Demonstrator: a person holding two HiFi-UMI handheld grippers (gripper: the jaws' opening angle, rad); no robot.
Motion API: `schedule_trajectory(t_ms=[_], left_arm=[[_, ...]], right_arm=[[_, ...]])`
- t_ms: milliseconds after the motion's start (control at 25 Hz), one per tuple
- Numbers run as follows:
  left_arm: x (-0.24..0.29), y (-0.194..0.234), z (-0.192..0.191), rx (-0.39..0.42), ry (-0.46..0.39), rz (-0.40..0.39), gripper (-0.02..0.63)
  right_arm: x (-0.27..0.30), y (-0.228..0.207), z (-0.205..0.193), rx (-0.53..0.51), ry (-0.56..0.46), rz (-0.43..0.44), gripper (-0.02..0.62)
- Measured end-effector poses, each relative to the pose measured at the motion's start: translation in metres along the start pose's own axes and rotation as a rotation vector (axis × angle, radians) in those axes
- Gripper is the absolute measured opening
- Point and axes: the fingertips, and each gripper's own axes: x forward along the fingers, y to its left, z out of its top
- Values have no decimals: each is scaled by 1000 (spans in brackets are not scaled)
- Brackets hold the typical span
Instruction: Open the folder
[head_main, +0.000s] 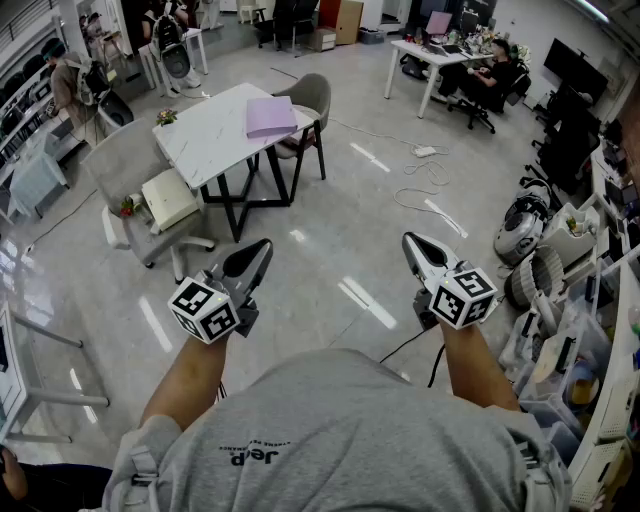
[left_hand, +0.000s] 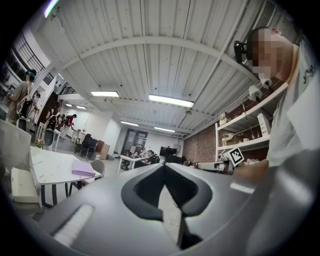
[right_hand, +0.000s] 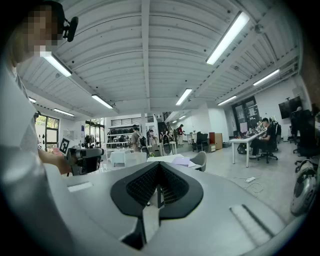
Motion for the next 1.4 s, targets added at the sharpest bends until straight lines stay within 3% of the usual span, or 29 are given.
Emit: schedule_trajectory(t_ms=[1000, 1040, 1120, 1160, 1400], left_arm=[[34, -19, -7, 17, 19, -19, 63], [39, -22, -7, 17, 21, -25, 114], [47, -26, -5, 17, 24, -22, 351], [51, -28, -4, 19, 23, -16, 391], [77, -48, -8, 29, 25, -1, 448]], right_arm=[[-15, -33, 7, 16, -29, 19, 3], [-16, -36, 7, 15, -29, 21, 3], [-19, -43, 9, 12, -30, 27, 3], [-20, -47, 10, 11, -31, 30, 3], [-33, -72, 12, 9, -38, 56, 3]])
